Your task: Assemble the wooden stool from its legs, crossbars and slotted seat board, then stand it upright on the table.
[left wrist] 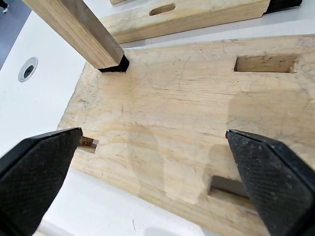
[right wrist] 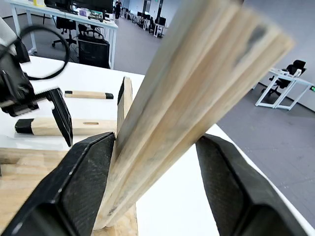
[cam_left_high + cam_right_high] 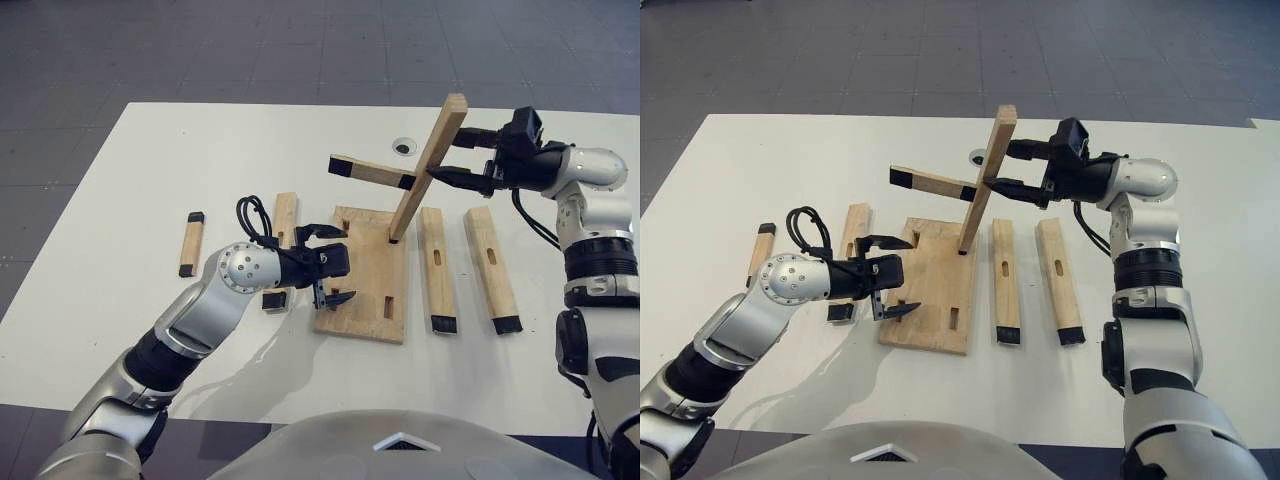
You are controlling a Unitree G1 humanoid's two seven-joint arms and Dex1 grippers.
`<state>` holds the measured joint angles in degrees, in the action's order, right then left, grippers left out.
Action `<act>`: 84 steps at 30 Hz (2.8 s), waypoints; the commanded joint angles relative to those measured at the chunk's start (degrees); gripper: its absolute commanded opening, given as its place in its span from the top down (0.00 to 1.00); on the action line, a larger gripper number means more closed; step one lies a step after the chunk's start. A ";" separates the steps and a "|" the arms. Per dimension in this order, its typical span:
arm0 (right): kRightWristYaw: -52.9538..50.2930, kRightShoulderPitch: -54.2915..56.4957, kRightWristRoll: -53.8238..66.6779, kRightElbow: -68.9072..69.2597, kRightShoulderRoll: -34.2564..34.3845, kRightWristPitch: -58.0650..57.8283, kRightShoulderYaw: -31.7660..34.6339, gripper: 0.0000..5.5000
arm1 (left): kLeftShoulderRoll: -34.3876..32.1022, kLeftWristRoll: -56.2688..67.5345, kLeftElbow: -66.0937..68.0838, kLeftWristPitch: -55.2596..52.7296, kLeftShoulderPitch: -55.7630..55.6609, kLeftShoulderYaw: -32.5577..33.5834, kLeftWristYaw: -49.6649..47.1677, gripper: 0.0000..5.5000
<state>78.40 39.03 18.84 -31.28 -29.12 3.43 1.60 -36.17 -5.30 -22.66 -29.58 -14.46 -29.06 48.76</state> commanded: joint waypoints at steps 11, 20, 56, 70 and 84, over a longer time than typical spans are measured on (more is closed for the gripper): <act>-13.19 -0.09 9.29 14.43 1.36 -16.75 5.24 0.47 | 2.82 -1.18 4.24 1.17 -0.87 0.56 -1.84 0.00; -41.14 14.41 22.12 21.09 6.48 -37.53 16.03 0.47 | 2.27 -1.85 5.02 1.84 2.70 -0.51 -2.73 0.00; -72.32 41.05 17.09 27.47 10.69 -48.54 16.35 0.47 | 2.80 16.28 15.37 -13.40 3.40 2.18 3.91 0.00; -81.35 -5.91 21.49 36.05 27.97 -71.39 10.95 0.47 | 4.50 17.75 13.43 -14.74 4.55 2.51 0.43 0.00; -90.24 23.86 32.79 39.67 15.14 -64.74 29.56 0.47 | 10.11 15.76 15.67 -14.07 8.88 1.48 -11.05 0.00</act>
<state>-10.11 67.02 51.75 6.12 -12.60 -59.32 30.92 -26.55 14.22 -14.51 -39.54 -8.74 -25.06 41.17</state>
